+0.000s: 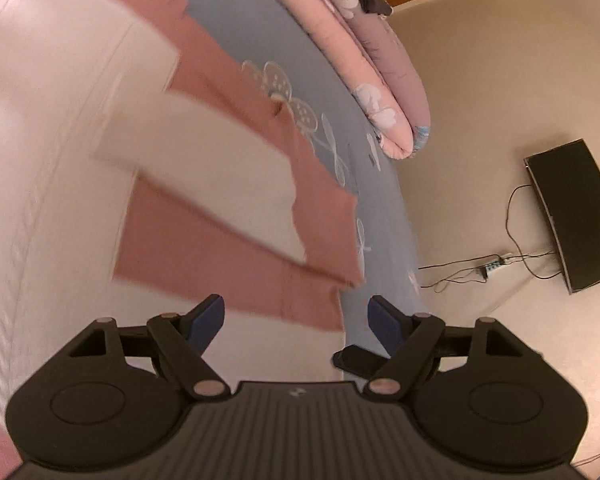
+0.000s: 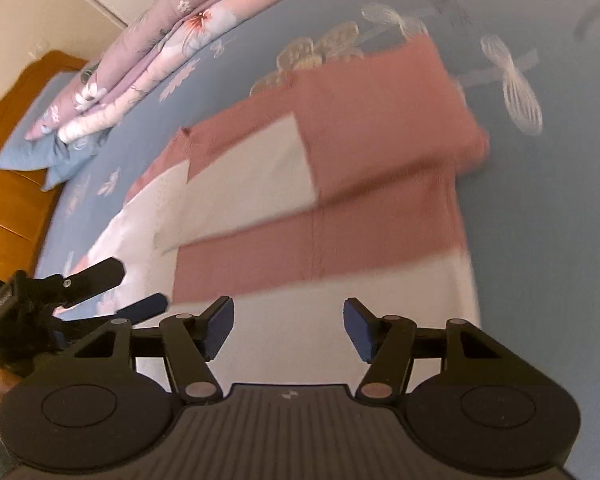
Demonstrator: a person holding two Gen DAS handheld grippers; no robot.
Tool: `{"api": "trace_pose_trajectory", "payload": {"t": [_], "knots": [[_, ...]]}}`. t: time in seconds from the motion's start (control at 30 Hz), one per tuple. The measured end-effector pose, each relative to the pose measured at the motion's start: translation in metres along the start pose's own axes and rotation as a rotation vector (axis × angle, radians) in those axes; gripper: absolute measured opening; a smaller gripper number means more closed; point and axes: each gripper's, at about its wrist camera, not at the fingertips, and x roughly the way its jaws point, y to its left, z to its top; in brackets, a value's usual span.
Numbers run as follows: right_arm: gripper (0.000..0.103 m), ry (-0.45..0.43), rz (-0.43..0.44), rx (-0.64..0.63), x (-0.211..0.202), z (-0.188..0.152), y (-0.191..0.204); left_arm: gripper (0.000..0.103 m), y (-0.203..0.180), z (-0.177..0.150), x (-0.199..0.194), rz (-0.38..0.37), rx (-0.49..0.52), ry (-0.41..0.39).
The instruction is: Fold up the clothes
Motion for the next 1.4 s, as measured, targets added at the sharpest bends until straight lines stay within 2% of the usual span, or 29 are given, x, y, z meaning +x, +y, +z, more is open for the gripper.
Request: {"api": "trace_pose_trajectory", "payload": {"t": [0.13,0.27,0.43,0.53,0.6,0.7,0.8,0.93,1.0,1.07,1.27,1.37,1.4], "knots": [[0.066,0.057,-0.024,0.049,0.012,-0.029,-0.015,0.078,0.025,-0.026,-0.004,0.053,-0.099,0.002],[0.067,0.061,0.025,0.059,0.004,-0.043,-0.028,0.078,0.037,-0.053,-0.024,0.107,-0.144,-0.016],[0.068,0.132,0.057,0.068,-0.006,-0.054,-0.041,0.079,0.051,-0.085,-0.049,0.141,-0.229,-0.071],[0.068,0.169,0.081,0.081,-0.014,-0.058,-0.051,0.079,0.049,-0.095,-0.054,0.176,-0.244,-0.079],[0.068,0.156,0.074,0.065,-0.021,-0.051,-0.05,0.078,0.04,-0.089,-0.053,0.213,-0.23,-0.065],[0.07,0.094,0.104,0.042,-0.024,-0.035,-0.045,0.079,0.022,-0.067,-0.047,0.198,-0.112,-0.071],[0.07,0.064,0.112,0.053,-0.013,-0.029,-0.043,0.079,0.026,-0.048,-0.039,0.192,-0.077,-0.051],[0.071,0.047,0.073,0.088,-0.007,-0.045,-0.045,0.079,0.046,-0.04,-0.041,0.175,-0.089,-0.025],[0.071,0.044,0.058,0.118,-0.011,-0.057,-0.047,0.079,0.055,-0.043,-0.049,0.141,-0.113,-0.016],[0.071,0.043,0.042,0.151,-0.017,-0.07,-0.05,0.079,0.061,-0.047,-0.06,0.141,-0.122,-0.003],[0.072,0.093,-0.073,0.164,-0.026,-0.089,-0.034,0.08,0.074,-0.066,-0.087,0.143,-0.151,0.05],[0.072,0.094,-0.079,0.13,-0.025,-0.084,-0.015,0.08,0.078,-0.066,-0.096,0.153,-0.172,0.092],[0.072,0.09,-0.053,0.123,-0.023,-0.083,-0.008,0.08,0.078,-0.064,-0.099,0.158,-0.165,0.106]]}}
